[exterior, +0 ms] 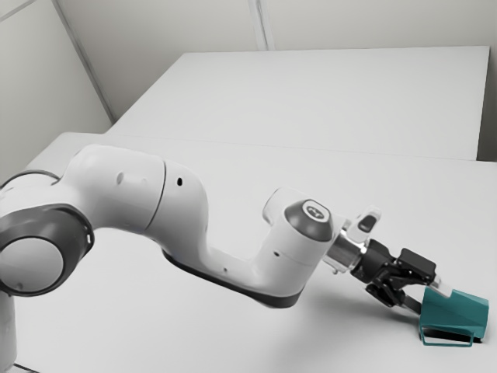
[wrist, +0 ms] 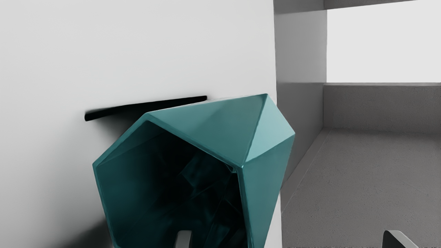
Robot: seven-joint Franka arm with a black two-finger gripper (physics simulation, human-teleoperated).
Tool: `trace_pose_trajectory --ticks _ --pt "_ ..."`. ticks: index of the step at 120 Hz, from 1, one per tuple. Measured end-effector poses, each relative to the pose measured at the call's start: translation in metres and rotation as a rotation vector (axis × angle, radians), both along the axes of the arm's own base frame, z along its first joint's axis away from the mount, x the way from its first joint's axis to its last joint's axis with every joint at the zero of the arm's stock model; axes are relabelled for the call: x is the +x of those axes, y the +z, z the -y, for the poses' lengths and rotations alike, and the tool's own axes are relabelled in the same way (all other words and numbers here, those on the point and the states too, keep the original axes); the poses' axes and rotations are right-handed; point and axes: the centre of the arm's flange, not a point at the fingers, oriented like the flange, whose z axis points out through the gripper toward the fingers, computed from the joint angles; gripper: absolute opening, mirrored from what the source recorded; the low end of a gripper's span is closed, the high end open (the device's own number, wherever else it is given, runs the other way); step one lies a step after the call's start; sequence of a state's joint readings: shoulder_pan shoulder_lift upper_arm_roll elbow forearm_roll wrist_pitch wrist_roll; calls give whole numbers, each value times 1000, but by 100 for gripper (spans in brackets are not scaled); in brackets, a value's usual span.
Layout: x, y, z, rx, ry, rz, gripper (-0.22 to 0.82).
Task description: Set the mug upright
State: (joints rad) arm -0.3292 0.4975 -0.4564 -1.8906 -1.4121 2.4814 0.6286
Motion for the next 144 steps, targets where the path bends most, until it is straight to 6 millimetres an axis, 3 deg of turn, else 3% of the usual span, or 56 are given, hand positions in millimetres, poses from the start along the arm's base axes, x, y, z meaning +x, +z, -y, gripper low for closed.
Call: trace_pose_trajectory --ticks 23,44,51,69,84,104,129,144 --pt "-1 6 12 -27 -8 26 60" --pt "-6 0 18 -37 -13 22 58" --pt "-7 -1 18 -38 -14 24 50" --pt "-5 2 19 -42 -20 43 13" --pt "-4 4 18 -44 -25 56 -3" --pt "-6 5 21 -44 -32 68 -12" --pt "-5 9 26 -48 -28 83 -16" --pt "-7 33 24 -51 -33 127 -17"
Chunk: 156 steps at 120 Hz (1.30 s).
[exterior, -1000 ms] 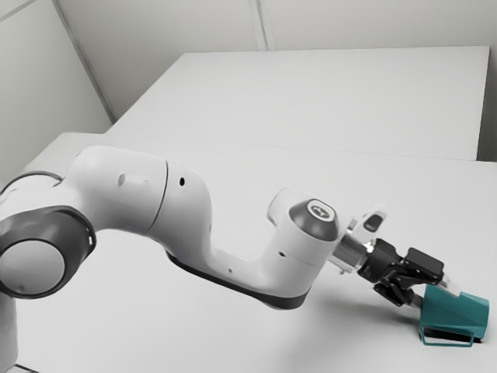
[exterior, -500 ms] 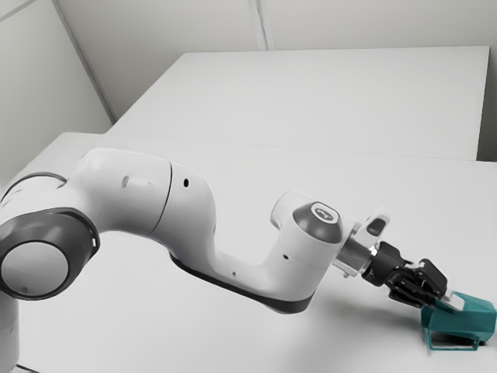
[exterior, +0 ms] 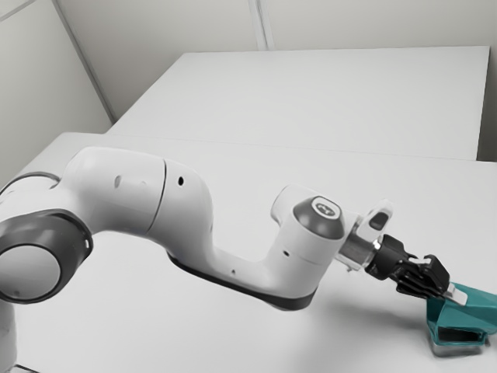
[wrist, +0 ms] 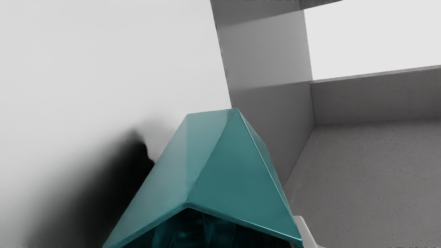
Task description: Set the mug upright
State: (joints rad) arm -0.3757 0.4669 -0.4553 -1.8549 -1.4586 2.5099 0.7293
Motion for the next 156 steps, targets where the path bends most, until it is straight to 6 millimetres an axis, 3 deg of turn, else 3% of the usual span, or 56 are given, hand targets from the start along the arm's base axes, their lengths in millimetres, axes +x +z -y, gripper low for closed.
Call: trace_pose_trajectory --ticks 20,43,57,71,81,94,113,136,156 --pt "-13 41 -28 30 8 79 -18" --pt "-17 64 -100 154 56 188 -17" --pt "-4 96 -141 284 8 336 -17" --pt "16 139 -168 456 -118 487 -17" --pt "29 151 -188 578 -188 512 -17" --pt "51 182 -211 725 -253 522 -16" --pt "74 191 -253 903 -269 440 -17" --pt "96 178 -310 1016 -223 305 -17" --pt "111 181 -357 1070 -147 239 -17"
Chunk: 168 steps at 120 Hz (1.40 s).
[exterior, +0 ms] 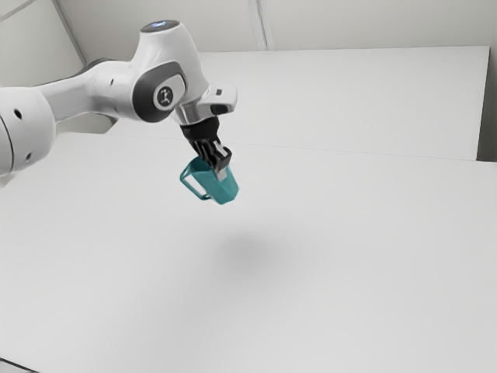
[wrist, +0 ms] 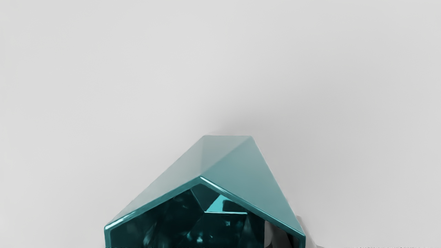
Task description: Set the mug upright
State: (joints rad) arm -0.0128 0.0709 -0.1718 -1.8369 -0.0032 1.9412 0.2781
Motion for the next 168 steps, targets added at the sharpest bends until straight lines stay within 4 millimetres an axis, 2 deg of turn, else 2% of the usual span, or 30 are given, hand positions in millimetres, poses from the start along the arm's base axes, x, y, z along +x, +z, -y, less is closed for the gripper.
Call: trace_pose_trajectory --ticks 12,25,33,55,72,102,127,134,149,157,168 --pt "8 1 -26 20 49 -2 -17" --pt "13 -10 -46 49 79 -20 -17" --pt "14 -18 -45 74 74 -27 -17" --pt "2 -60 -42 124 61 -60 -17" --pt "-4 -84 -45 153 62 -63 -17" --pt "3 -127 -45 157 74 -92 -17" --pt "5 -140 -46 155 94 -100 -17" --pt "5 -140 -46 154 99 -99 -11" --pt "5 -136 -46 153 109 -91 17" --pt "4 -122 -46 153 114 -70 28" --pt "0 -90 -44 150 125 -31 40"
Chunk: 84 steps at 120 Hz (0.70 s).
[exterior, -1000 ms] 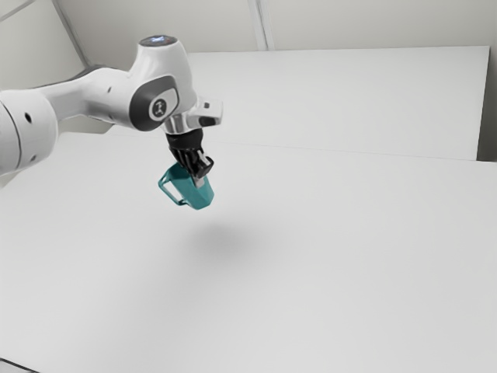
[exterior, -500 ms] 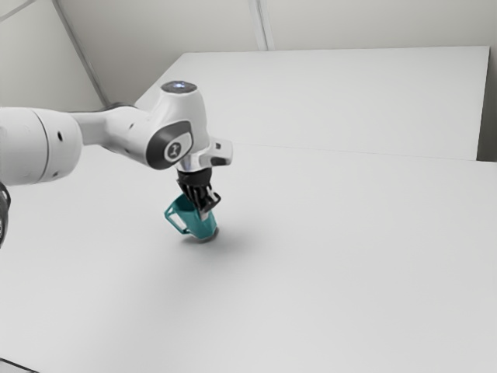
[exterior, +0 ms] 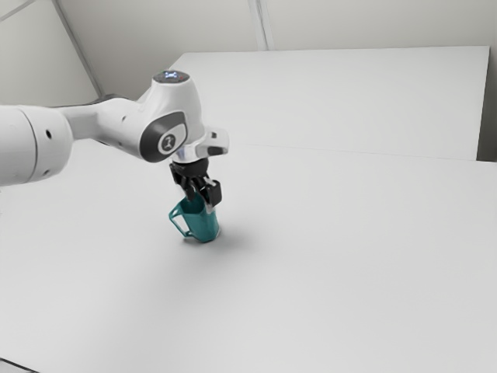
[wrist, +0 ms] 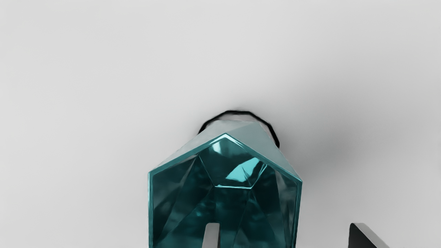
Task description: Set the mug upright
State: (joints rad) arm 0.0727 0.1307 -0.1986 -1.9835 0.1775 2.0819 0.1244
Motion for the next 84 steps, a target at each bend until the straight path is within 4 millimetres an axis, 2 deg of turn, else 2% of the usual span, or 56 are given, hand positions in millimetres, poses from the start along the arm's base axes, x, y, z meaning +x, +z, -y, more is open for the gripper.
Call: trace_pose_trajectory --ticks 9,24,40,51,63,84 --pt "0 30 0 -20 22 26 46" --pt "18 82 -3 -77 72 57 52" --pt "37 134 -33 -129 146 76 56" --pt "35 161 -36 -143 152 76 58" --pt "27 179 -33 -145 144 60 59" --pt "18 184 -32 -142 137 22 60"
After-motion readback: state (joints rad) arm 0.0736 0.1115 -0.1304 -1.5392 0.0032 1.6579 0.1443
